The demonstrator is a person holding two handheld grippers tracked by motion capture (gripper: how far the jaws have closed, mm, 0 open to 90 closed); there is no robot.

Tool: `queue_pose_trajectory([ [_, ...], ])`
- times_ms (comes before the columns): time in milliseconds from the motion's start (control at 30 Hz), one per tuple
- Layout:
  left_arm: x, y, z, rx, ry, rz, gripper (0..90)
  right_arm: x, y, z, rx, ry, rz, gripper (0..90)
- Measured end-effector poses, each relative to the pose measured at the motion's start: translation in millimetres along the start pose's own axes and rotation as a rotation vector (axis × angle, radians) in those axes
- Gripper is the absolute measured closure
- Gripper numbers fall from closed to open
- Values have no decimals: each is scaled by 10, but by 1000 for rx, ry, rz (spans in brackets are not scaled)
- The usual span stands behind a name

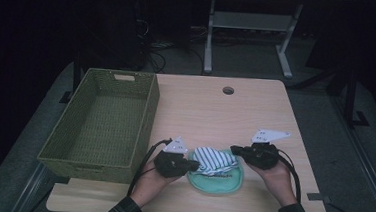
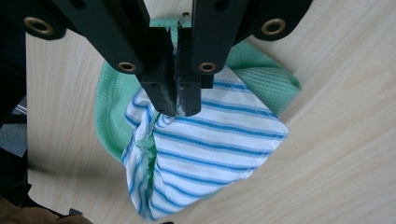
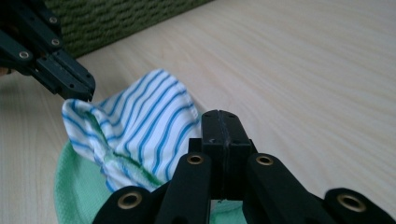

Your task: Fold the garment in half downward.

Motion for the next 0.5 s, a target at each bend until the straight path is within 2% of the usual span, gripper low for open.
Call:
queue_pose_trajectory([
  [100,-17,-15,39,6,-4,1,845,46,-71,26,16,9,5,900],
  [400,-58,-71,131,43,22,27,828,196,-284,21,58,19,6,899],
  [500,-76,-69,144,46,23,36,821,226,-308,-34,50,17,13,899],
])
Point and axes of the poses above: each handheld gripper's, and its own axes: z roughly forward along the jaws, y roughly out of its top, x roughly to its left, the point moved 9 cm from there along z, roughly forward along the jaws, and after that the axes turned 7 degrees about x, right-handed, at the moved point
